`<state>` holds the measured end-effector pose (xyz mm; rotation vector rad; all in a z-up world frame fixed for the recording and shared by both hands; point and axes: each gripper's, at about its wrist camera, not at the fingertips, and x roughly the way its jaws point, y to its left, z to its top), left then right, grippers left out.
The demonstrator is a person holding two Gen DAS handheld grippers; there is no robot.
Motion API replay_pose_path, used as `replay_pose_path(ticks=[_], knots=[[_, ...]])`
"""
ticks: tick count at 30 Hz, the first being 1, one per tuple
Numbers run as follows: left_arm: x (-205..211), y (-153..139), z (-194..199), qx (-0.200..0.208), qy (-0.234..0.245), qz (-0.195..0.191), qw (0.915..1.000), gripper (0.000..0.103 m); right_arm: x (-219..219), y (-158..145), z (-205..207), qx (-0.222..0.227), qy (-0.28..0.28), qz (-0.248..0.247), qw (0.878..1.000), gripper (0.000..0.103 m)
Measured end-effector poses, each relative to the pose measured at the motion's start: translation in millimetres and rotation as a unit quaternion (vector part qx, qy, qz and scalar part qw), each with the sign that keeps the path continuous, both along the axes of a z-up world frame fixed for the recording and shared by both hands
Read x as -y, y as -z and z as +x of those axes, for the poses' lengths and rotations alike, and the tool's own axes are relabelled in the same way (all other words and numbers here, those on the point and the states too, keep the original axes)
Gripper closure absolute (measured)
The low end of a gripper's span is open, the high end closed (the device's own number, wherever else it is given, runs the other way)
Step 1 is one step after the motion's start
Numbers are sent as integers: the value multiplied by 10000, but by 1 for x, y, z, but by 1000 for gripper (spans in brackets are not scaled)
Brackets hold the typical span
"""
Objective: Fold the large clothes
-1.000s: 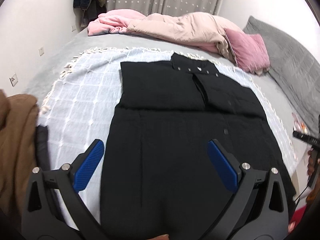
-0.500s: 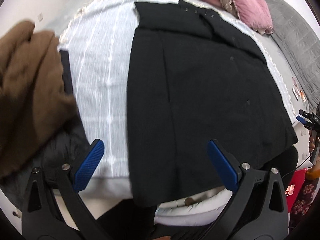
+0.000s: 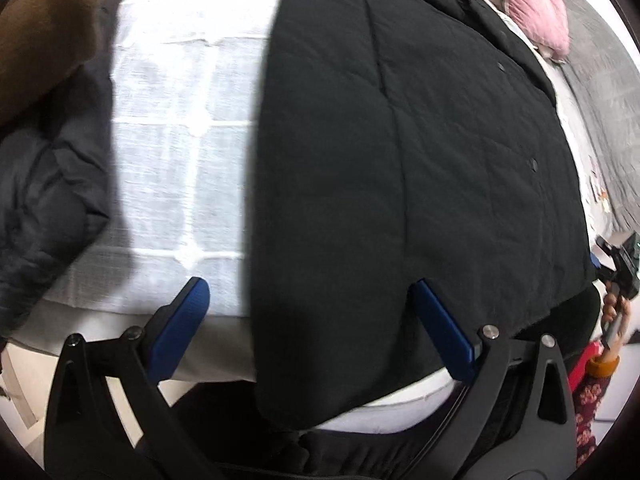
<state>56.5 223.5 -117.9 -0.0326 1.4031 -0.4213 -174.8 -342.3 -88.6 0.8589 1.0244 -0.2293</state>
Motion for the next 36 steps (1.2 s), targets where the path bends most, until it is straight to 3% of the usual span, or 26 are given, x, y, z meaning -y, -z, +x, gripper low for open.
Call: replay_pose_path(ticks=[2,6,9,11,13,15,16,17,18,20,23,26,30,36], knots=[[4,-1,-5,47,130,32,9999,2,4,-4,-5,52,118,-151,9998,29],[12,3,-13,84,294,-46,9995,3,8,7,-11,-22,96,40,9999,29],[13,2,-14,69,282,-367,9989,16,5,24,-11,-99,25,516,9986,29],[14,-2,-16,14,292,-706,9971,33,2,33,-13,287,-29,1388,9899,32],[15,-5,-18,25,293,-844,9960,41,-4,36,-12,834,-122,2132,9734,42],[13,-3,-16,-10,194,-862,9961,52,-10,28,-7,1078,-226,2042,9727,56],[10,-3,-16,-30,105,-898,9959,66,-13,25,-5,1134,-280,1987,9731,63],[7,-3,-15,-89,-19,-1000,9949,72,-15,23,-1,1174,-312,1947,9733,79],[4,-5,-16,-119,-166,-1092,9938,76,-18,22,1,1176,-306,1951,9732,88],[2,-15,-19,29,-288,-1189,9925,88,-23,11,3,1313,-299,1830,9738,92],[8,-51,-30,668,-264,-1257,9895,91,-29,-26,2,1928,-368,1646,9666,94],[18,-109,-44,1649,-185,-1383,9764,95,-33,-72,-1,2666,-401,1484,9515,95],[18,-167,-60,2398,-198,-1819,9534,96,-38,-116,-2,3353,-385,1336,9318,95],[-3,-243,-99,3350,-116,-2361,9121,96,-29,-166,-28,4381,-369,1244,8895,95]])
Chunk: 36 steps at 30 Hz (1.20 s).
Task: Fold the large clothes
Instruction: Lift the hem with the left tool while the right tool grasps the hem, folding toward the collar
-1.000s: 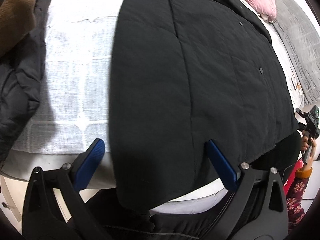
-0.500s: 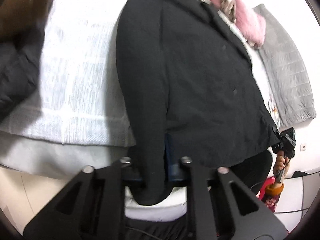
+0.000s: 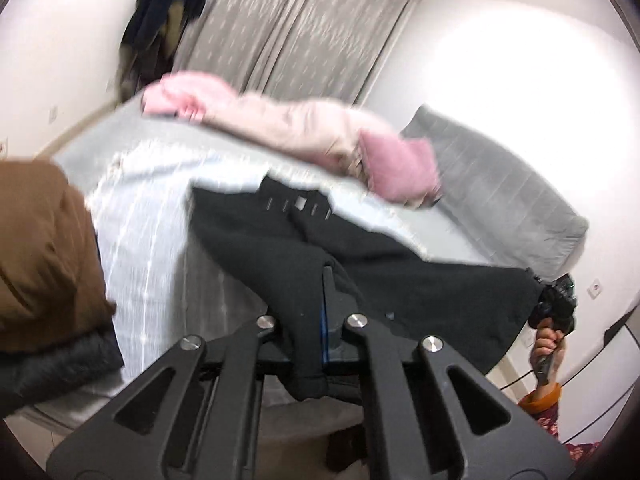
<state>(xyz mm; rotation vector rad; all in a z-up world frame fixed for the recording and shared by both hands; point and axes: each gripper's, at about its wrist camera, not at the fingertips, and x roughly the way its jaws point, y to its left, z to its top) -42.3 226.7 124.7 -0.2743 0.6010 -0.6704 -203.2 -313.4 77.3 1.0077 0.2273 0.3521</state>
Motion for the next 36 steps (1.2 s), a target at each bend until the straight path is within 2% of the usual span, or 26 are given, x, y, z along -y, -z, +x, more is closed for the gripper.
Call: replay_pose_path(ticks=[2,6,9,12,14,18,23,25,28,32,33,34,35,36], knots=[[-11,-19,-16,243,40,-77,9997,96,3,-16,-17,261,118,-70,9996,95],[-24,-37,-30,446,125,-162,9988,95,6,-40,-42,517,274,-252,9980,95],[-25,-30,-23,271,134,-199,9993,95,8,-48,-46,472,374,-379,9975,95],[-21,-5,4,-2,-78,-79,9999,95,12,-39,-32,211,480,-428,9977,95],[-12,12,31,-161,-394,204,9989,95,18,-27,-14,-44,596,-382,9975,95],[5,23,78,-348,-682,395,9963,95,26,-11,21,-372,933,-453,9939,95],[34,20,141,-259,-950,575,9935,94,35,-9,87,-549,1462,-830,9842,95],[51,25,171,-238,-1113,721,9909,93,37,-8,121,-684,1766,-1135,9753,95],[75,47,212,-313,-1303,985,9861,91,38,6,165,-956,2072,-1385,9637,95],[95,93,252,-571,-1345,1176,9823,89,46,49,213,-1451,2172,-1410,9549,94],[101,109,261,-595,-1399,1351,9791,86,49,65,225,-1679,2188,-1476,9498,94],[105,116,265,-599,-1441,1492,9764,73,51,83,236,-1940,2181,-1567,9435,93],[108,128,270,-614,-1486,1667,9728,57,55,97,245,-2197,2153,-1645,9372,88],[109,141,274,-615,-1563,1824,9688,48,59,108,249,-2471,2109,-1709,9302,81]])
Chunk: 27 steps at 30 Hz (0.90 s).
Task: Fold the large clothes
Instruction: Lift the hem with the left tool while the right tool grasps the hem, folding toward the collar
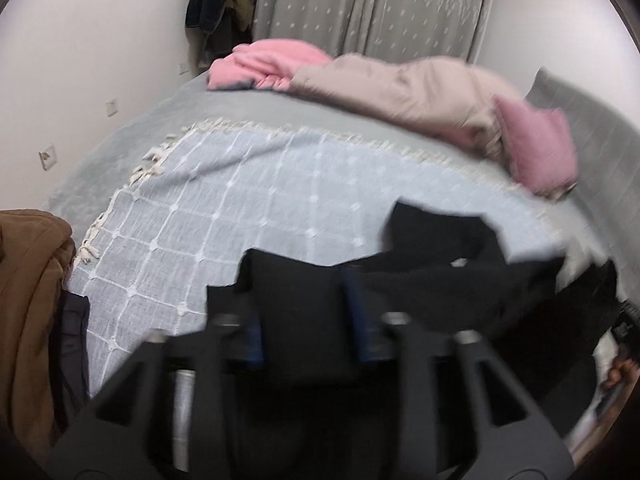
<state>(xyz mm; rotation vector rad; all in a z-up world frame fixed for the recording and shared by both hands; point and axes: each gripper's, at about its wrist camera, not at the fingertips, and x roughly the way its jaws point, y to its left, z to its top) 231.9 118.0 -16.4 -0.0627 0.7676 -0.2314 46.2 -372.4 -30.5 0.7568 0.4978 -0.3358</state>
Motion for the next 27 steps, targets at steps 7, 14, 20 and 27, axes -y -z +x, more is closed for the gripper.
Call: replay_pose_path(ticks=[7,14,20,27], knots=[[-6,27,-10,172,-192,33,9997,22,28,16,-7,-150,272,260,9992,39],[15,42,-7,179,170,1100,9936,21,15,5,-2,-926,342,-1004,9900,37],[-13,74,23,-600,154,774,9951,20,25,29,14,-1435,265,-971,9845,37],[-36,76,44,-903,-31,-675,9936,54,35,66,33,-1653,153,-677,9838,64]])
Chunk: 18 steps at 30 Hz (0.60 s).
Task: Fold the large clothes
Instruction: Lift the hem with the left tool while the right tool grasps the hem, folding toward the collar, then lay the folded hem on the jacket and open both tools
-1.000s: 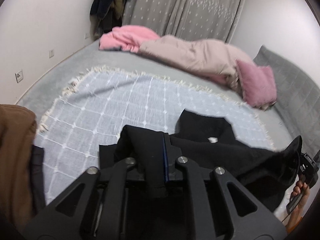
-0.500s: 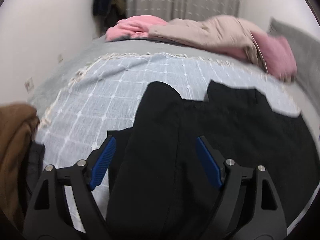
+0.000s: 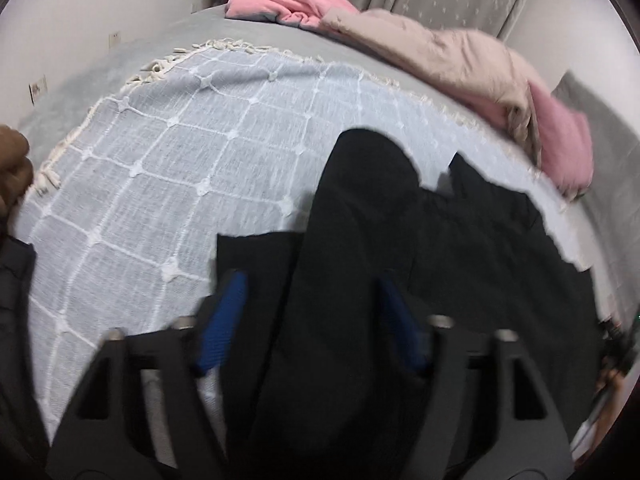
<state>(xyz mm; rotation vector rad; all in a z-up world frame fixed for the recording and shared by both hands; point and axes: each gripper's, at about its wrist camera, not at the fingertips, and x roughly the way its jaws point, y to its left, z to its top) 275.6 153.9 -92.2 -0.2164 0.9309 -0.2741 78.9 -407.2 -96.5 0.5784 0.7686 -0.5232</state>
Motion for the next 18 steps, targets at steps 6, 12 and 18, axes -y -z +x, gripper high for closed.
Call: replay_pose_path(ticks=[6,12,18], knots=[[7,-33,-15,642,43,-422,9970,97,-12,-39,-14,738,160,-316,9966,96],[13,-59,-24,1956,-429,-27,9797,94,-41,-81,-8,1214,304,-1669,9780,96],[-15,-7,11,551,-1297,399,9892,91,-11,-22,18,-84,494,-1155,9920,87]])
